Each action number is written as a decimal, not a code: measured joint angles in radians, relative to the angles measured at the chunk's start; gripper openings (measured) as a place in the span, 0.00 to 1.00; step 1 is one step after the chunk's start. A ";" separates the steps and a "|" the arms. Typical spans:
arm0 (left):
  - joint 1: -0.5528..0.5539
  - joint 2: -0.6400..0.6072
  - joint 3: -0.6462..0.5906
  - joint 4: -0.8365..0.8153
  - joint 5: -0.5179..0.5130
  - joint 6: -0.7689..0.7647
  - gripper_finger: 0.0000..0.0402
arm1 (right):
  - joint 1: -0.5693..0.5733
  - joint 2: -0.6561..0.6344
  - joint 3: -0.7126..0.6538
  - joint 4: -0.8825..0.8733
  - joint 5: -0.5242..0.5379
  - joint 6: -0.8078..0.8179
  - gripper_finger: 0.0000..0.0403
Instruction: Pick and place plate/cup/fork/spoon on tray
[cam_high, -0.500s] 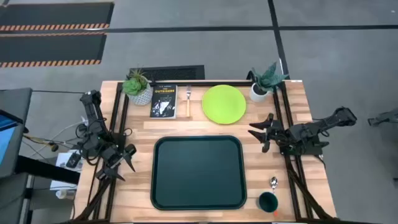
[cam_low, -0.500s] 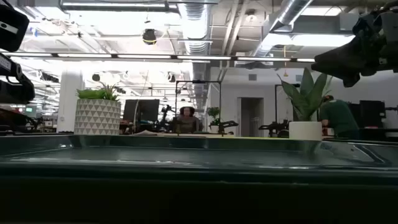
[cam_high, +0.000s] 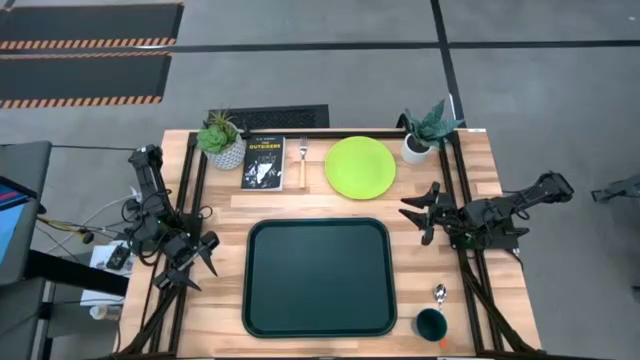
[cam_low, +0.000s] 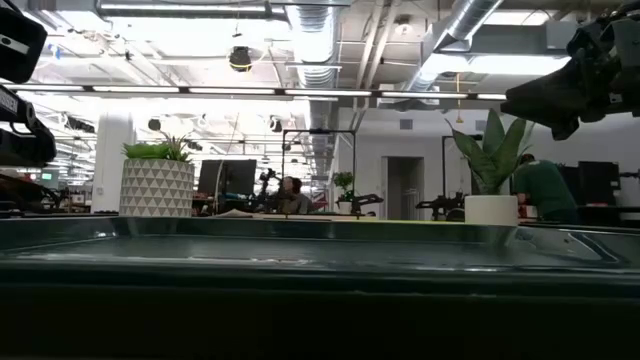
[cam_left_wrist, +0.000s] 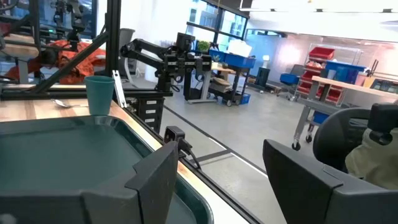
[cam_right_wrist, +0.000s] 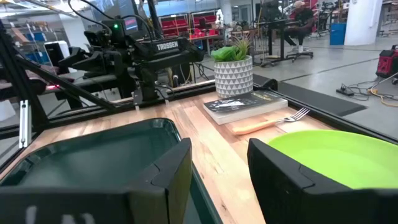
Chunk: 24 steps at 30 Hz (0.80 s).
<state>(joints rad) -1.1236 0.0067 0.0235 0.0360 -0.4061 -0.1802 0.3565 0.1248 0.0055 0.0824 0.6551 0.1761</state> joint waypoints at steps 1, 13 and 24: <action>0.000 0.000 0.000 0.000 0.000 0.000 0.57 | 0.000 0.000 0.000 0.000 0.000 0.000 0.45; 0.000 0.000 0.000 0.000 0.000 0.000 0.57 | 0.000 0.000 0.000 0.000 0.000 0.000 0.45; 0.000 0.000 0.000 0.000 -0.014 0.000 0.57 | 0.000 0.000 0.000 0.000 0.000 0.000 0.45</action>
<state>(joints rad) -1.1234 0.0064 0.0235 0.0361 -0.4205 -0.1802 0.3565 0.1248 0.0054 0.0826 0.6548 0.1761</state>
